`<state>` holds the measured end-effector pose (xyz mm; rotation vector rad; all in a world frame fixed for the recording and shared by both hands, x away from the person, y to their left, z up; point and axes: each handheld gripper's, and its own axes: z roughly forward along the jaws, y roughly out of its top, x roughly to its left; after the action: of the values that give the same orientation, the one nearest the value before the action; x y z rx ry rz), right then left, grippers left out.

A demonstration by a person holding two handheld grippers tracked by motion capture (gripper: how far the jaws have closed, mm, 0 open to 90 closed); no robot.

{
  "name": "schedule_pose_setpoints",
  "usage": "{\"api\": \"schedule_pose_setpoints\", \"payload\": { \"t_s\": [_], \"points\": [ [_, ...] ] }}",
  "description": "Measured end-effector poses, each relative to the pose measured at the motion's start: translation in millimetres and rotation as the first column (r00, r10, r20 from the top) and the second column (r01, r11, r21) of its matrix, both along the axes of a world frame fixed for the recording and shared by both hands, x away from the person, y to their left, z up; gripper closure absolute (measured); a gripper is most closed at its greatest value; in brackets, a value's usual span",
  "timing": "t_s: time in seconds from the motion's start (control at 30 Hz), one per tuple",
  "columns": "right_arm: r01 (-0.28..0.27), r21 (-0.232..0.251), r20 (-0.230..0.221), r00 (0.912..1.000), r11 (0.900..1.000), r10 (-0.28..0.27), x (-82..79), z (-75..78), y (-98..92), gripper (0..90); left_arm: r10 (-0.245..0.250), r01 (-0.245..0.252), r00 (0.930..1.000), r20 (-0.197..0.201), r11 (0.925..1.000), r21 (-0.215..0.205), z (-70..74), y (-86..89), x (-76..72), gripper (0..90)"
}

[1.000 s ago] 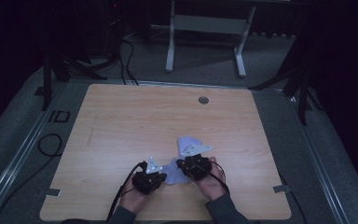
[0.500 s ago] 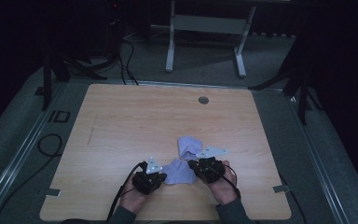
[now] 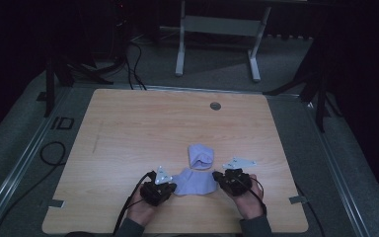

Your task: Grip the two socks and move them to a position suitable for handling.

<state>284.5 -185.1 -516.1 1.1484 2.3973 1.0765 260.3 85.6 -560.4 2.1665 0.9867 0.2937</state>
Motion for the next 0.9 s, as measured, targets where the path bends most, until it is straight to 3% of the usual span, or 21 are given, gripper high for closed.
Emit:
{"api": "schedule_pose_setpoints", "payload": {
  "t_s": [0.3, 0.53, 0.7, 0.9],
  "points": [
    [0.048, -0.007, -0.053, 0.9974, 0.999, -0.049, -5.4, -14.0, -27.8, 86.3, -0.001, 0.001, 1.0, -0.001, 1.0, 0.001, 0.2, 0.2, 0.2, 88.7],
    [0.073, -0.033, -0.085, 0.9935, 0.997, -0.076, -9.2, -23.9, -38.4, 85.2, -0.002, 0.002, 1.0, 0.0, 1.0, 0.008, 0.6, 0.1, -0.2, 87.8],
    [0.109, -0.045, -0.085, 0.9901, 0.993, -0.112, -7.7, -24.5, -46.5, 81.9, -0.002, 0.002, 1.0, -0.002, 1.0, 0.006, 0.6, 0.1, -0.1, 87.3],
    [0.153, -0.015, -0.064, 0.986, 0.988, -0.154, -6.3, -21.1, -56.3, 73.0, -0.006, 0.006, 1.0, -0.007, 1.0, -0.004, 0.6, 0.7, 0.7, 84.3]
  ]
}}
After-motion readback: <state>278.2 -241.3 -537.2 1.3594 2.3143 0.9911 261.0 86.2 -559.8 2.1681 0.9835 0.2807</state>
